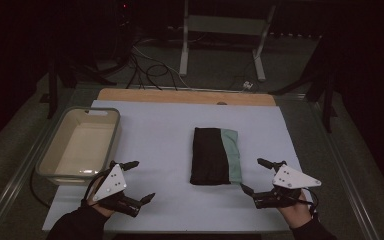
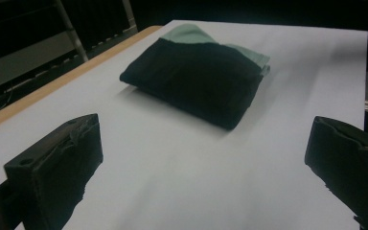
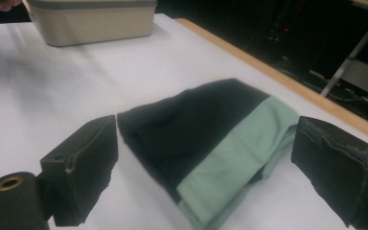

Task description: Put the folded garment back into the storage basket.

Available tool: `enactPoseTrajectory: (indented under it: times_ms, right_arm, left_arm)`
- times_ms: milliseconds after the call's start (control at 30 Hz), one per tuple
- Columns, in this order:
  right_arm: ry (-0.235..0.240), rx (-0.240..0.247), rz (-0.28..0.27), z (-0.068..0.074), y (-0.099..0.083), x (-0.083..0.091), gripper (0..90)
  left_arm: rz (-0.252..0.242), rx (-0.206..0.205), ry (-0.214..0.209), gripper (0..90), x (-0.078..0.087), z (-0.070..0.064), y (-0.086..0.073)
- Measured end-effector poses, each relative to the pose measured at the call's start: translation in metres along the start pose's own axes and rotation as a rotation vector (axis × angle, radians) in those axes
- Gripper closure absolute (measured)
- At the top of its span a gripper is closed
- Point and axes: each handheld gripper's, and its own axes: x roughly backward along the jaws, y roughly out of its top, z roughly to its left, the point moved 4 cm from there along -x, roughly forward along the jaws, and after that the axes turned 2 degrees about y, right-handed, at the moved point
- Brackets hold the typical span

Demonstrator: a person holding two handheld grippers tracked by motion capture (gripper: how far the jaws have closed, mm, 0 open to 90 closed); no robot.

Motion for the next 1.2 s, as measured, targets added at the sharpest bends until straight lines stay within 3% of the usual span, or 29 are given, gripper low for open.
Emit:
enactPoseTrajectory:
  times_ms: [333,533,600,1200]
  right_arm:
    - [-0.02,0.032,-0.009,-0.013,0.022,-0.002,8.9]
    - [-0.022,0.033,-0.014,-0.019,0.03,-0.009,8.8]
    - [-0.023,0.031,-0.014,-0.02,0.031,-0.011,8.8]
    - [0.003,0.035,0.01,-0.034,0.046,-0.05,8.8]
  left_arm:
    - [-0.001,0.019,-0.027,0.0,-0.006,0.009,0.019]
    - [0.025,0.003,-0.026,0.0,-0.012,0.013,0.027]
    - [0.019,0.023,-0.03,0.0,-0.014,0.015,0.03]
    - [0.051,0.034,-0.049,0.0,-0.041,0.029,0.046]
